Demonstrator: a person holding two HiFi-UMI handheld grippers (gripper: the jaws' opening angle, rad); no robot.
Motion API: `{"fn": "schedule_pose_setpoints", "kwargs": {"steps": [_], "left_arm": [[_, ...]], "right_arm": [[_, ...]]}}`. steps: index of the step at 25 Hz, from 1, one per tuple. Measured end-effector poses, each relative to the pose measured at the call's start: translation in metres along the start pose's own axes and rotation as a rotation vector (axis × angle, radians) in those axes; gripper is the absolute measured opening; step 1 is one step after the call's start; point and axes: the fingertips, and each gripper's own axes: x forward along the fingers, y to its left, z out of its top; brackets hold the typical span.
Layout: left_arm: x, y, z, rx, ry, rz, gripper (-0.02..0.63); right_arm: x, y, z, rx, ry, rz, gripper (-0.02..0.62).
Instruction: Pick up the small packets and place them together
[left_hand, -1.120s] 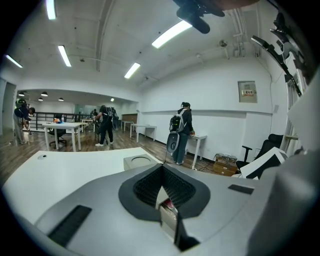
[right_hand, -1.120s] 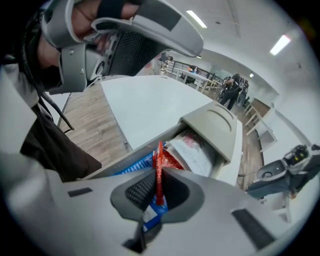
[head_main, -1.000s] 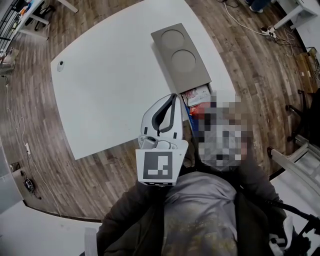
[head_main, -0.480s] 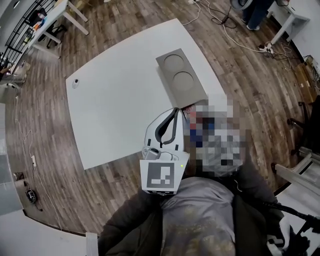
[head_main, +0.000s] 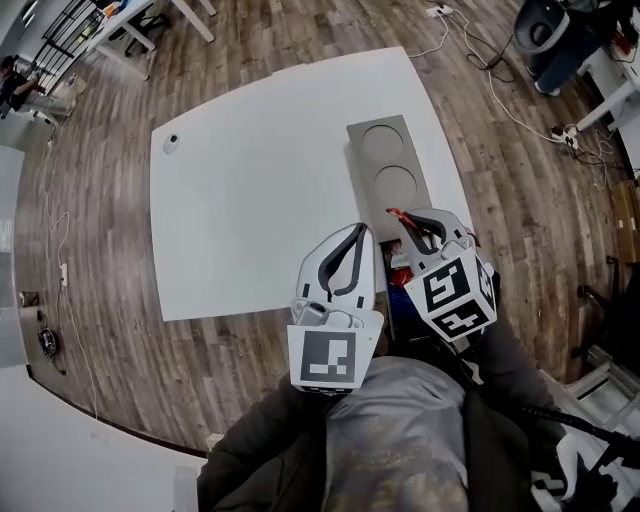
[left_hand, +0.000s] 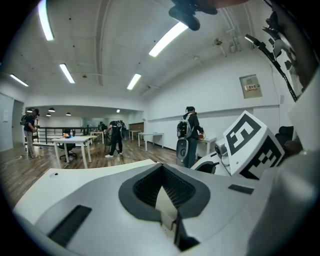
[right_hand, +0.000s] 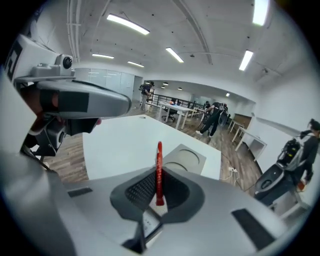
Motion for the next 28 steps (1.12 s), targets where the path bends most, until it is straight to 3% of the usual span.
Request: {"fn": "schedule_pose_setpoints", "kwargs": {"steps": [5, 10, 15, 22, 28], "left_arm": [[0.012, 0.022, -0.015, -0.055, 0.041, 0.08, 0.002], [0.018, 0.038, -0.038, -0.105, 0.102, 0.132, 0.002], [0.016, 0.047, -0.051, -0.126, 0.132, 0.163, 0.002], [0.005, 0.05, -0.051, -0.13, 0.115, 0.176, 0.001], [-0.006, 0.047, -0.038, -0.112, 0.077, 0.159, 0.002]], "right_arm": [[0.031, -0.013, 0.002, 0.023, -0.001, 0.056, 0.023], [0.055, -0.015, -0.005, -0.021, 0.027, 0.077, 0.025], [0.063, -0.01, -0.013, -0.022, 0.047, 0.122, 0.113], [0.065, -0.018, -0.015, -0.022, 0.045, 0.084, 0.248], [0.048, -0.025, 0.001, -0.039, 0.001, 0.012, 0.252]]}}
